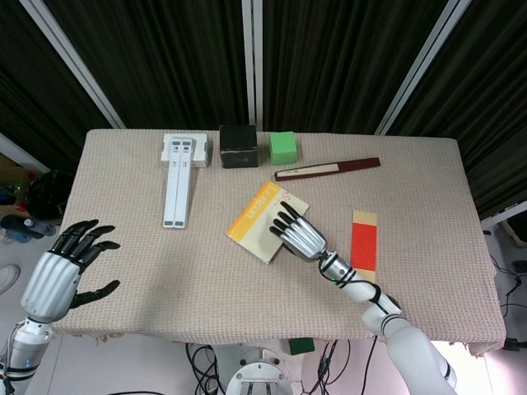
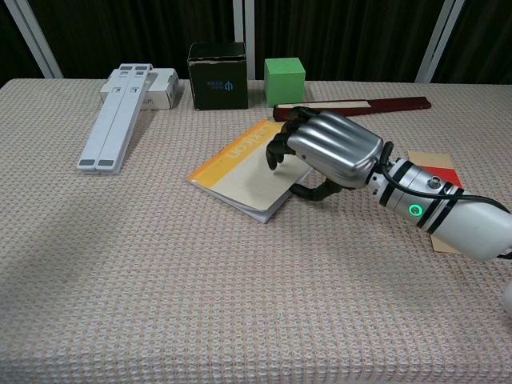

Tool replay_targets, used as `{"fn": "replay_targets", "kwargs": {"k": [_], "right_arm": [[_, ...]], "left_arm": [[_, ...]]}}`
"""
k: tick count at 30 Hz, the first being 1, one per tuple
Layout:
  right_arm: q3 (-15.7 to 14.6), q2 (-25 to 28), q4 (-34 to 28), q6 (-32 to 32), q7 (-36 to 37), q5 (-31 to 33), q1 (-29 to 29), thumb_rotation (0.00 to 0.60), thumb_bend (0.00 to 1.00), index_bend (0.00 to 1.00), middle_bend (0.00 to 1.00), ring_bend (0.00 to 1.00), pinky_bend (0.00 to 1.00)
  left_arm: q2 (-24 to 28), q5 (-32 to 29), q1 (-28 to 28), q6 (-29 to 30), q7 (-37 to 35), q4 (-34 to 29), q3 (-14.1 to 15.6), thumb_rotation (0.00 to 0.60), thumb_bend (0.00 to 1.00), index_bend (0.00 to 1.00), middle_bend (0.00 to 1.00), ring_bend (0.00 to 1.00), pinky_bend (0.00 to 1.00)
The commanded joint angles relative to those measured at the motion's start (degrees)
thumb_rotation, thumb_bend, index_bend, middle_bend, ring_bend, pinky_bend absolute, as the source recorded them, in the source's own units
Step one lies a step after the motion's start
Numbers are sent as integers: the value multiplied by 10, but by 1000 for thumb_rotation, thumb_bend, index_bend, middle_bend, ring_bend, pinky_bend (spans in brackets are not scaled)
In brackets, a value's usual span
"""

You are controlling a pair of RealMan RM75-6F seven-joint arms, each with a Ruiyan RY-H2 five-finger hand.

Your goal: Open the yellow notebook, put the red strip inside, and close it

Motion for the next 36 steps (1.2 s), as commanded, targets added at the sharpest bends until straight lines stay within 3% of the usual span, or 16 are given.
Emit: {"fn": "replay_targets", "kwargs": {"k": [1,7,12,15,23,29,36], "right_arm": [[4,-1,-3,0,-1,4,4,600,192,407,357,246,133],[15,-5,-10,-3,-12,16,12,600,186,438,363,246,135],[15,-7,-13,-9,-16,19,14,600,391,546,389,246,161],[20,-10,-14,-9,-19,24,15,600,447,592,402,246,172],[21,-9,-16,-3,-23,26,15,600,458,659,424,259,180],[-8,19,-32,44,-14,-1,-6,600,458,681,437,264,185],[-71,122,-97,147,-19,-63,-46,600,458,684,447,268,185]], "left_arm": [[0,1,0,0,0,-1,0,600,29,354,216,130,172],[1,3,1,1,3,-2,0,600,29,355,216,130,174],[2,3,2,1,3,-3,1,600,28,355,216,130,176],[2,4,3,2,4,-3,1,600,29,355,216,130,176],[3,6,4,4,4,-3,1,600,29,355,216,130,176],[4,9,5,5,7,-5,1,600,29,355,216,130,176],[5,20,3,4,18,-13,1,600,29,355,216,130,176]]}}
